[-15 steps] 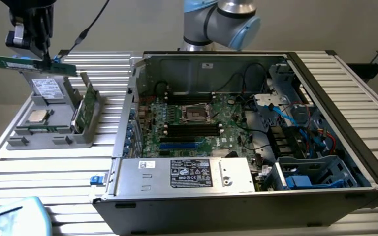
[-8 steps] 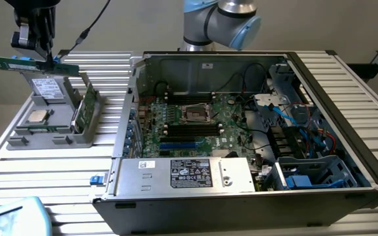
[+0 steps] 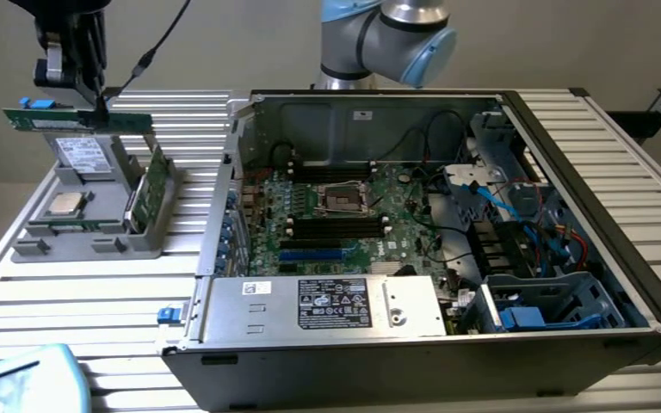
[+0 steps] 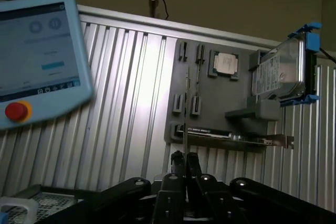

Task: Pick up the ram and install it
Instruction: 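Press down the ram until it locks into place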

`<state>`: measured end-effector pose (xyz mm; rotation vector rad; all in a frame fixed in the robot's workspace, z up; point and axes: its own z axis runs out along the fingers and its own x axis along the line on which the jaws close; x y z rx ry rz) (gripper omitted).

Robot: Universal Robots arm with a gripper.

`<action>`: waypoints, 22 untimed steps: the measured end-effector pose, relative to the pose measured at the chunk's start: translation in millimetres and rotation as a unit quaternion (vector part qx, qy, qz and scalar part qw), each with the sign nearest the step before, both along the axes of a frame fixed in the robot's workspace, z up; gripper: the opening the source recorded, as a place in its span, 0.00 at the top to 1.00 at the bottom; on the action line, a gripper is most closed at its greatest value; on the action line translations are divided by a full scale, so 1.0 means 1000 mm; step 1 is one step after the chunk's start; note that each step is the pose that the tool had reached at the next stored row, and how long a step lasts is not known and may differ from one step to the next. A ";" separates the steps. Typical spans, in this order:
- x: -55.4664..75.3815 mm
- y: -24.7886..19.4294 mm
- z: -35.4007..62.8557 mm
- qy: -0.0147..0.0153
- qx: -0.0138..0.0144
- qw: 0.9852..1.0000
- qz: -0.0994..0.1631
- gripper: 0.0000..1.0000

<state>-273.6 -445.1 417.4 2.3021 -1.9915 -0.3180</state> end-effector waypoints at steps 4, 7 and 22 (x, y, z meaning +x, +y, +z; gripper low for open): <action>0.006 -0.0018 -0.0001 -0.005 0.000 1.000 0.002 0.86; 0.018 -0.0050 0.0001 -0.005 0.000 1.000 0.002 0.86; 0.085 -0.0217 0.0096 -0.005 0.009 1.000 0.002 0.86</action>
